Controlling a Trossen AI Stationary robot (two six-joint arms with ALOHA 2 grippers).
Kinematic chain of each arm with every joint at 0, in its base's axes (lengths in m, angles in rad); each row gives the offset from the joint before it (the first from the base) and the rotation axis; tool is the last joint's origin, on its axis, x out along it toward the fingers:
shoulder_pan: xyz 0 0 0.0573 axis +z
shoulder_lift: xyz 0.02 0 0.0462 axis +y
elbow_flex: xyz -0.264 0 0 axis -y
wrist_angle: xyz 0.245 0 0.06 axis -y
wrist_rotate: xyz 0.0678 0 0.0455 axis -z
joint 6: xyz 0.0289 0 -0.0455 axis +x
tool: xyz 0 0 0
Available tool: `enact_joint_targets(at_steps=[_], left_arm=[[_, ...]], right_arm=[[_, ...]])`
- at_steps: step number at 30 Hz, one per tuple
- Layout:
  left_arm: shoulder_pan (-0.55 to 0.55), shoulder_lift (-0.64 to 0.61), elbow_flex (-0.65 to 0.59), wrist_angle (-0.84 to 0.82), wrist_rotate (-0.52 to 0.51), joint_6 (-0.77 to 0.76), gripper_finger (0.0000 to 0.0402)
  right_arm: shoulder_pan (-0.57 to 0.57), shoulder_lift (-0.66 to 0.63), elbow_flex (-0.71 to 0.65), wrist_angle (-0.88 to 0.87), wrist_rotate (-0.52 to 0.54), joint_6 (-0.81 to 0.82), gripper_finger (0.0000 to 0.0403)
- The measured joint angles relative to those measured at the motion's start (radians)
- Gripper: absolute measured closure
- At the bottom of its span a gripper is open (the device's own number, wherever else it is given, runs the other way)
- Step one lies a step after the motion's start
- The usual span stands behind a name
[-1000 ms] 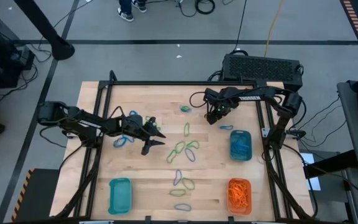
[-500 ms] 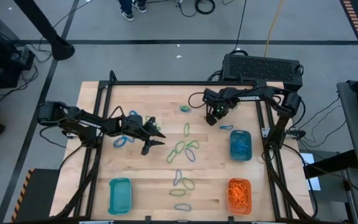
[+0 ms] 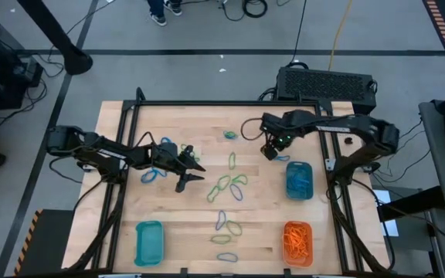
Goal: Sort rubber bands into baskets
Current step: Put the blue rubber band into the dark blue bin
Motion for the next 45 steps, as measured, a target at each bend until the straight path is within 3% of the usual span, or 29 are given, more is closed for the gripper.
enact_joint_targets(at_steps=[5,11,19,25,32,41,45], left_arm=[[0.000,-0.032,0.000,-0.024,0.000,-0.001,0.0244],[0.000,-0.155,0.000,-0.130,0.000,-0.001,0.0244],[0.000,-0.343,0.000,-0.313,0.000,-0.002,0.0244],[0.000,-0.392,0.000,-0.430,-0.001,-0.026,0.0244],[-0.017,-0.391,0.000,-0.501,-0.005,-0.083,0.0244],[-0.151,-0.391,0.000,-0.497,-0.009,-0.152,0.0244],[-0.238,-0.391,0.000,-0.496,-0.097,-0.212,0.0244]], right_arm=[[0.111,-0.105,0.000,-0.053,-0.003,0.112,0.0403],[0.269,-0.186,0.000,-0.100,-0.002,0.273,0.0403],[0.493,-0.195,0.000,-0.170,-0.089,0.536,0.0402],[0.611,-0.195,0.000,-0.267,-0.101,0.742,0.0402],[0.655,-0.196,-0.074,-0.278,-0.072,0.814,0.0402],[0.655,-0.195,-0.158,-0.256,-0.073,0.791,0.0402],[0.655,-0.195,-0.158,-0.239,-0.073,0.785,0.0398]])
